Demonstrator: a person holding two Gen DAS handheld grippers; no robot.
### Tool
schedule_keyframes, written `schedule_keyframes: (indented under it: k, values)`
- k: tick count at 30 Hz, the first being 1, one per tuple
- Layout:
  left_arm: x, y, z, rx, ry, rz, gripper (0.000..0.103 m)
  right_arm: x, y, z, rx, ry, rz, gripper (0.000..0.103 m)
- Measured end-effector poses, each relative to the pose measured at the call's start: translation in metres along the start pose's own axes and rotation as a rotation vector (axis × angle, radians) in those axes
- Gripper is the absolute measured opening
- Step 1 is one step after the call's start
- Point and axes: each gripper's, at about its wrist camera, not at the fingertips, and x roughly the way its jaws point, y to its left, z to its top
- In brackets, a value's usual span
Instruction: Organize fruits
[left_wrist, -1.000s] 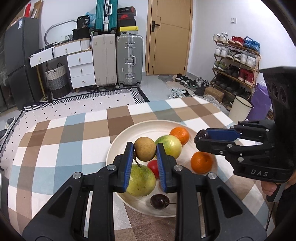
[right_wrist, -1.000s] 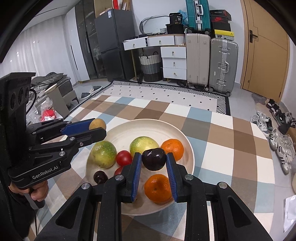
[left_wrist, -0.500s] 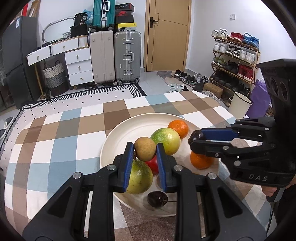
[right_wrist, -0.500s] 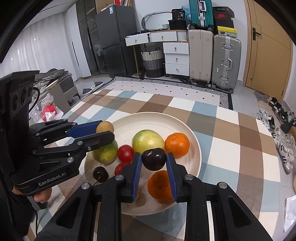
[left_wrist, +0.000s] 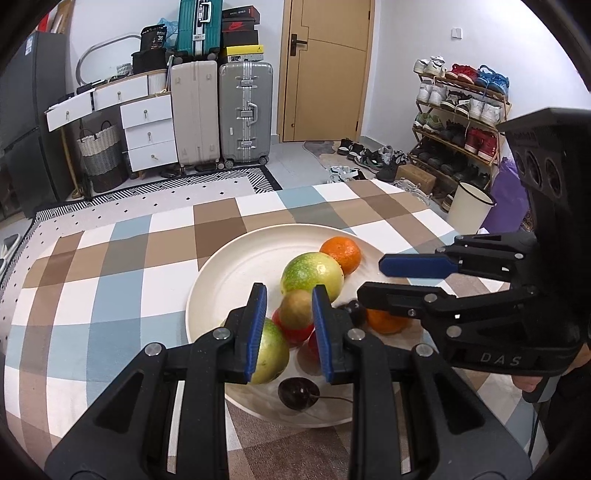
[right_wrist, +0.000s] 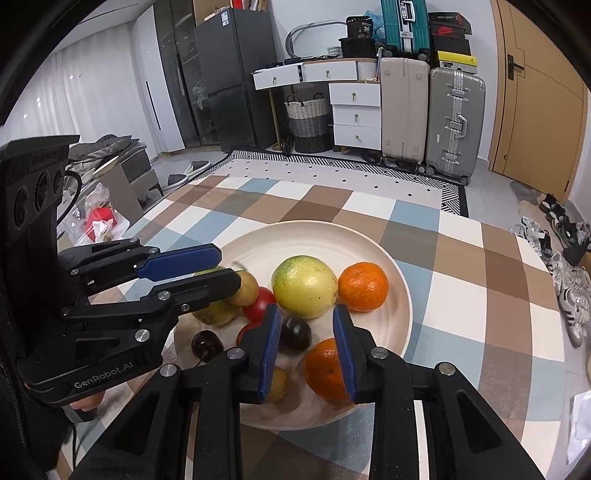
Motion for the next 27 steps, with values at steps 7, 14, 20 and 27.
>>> schedule_keyframes:
  k: [7,14,20,27]
  values:
    - [-0.011,0.009,0.003,-0.036,-0.024,0.018,0.073,-0.012,-0.005,0.003,0.013,-0.037,-0.024,0.051]
    - [-0.03,0.018,0.001,-0.073,-0.055,0.027,0.097,-0.024,-0.01,0.003,0.054,-0.073,-0.029,0.09]
    - [-0.051,0.018,-0.009,-0.072,-0.085,0.056,0.102,-0.039,-0.003,-0.003,0.05,-0.111,-0.032,0.102]
    - [-0.081,0.013,-0.035,-0.074,-0.11,0.075,0.102,-0.066,0.01,-0.027,0.05,-0.171,-0.007,0.102]
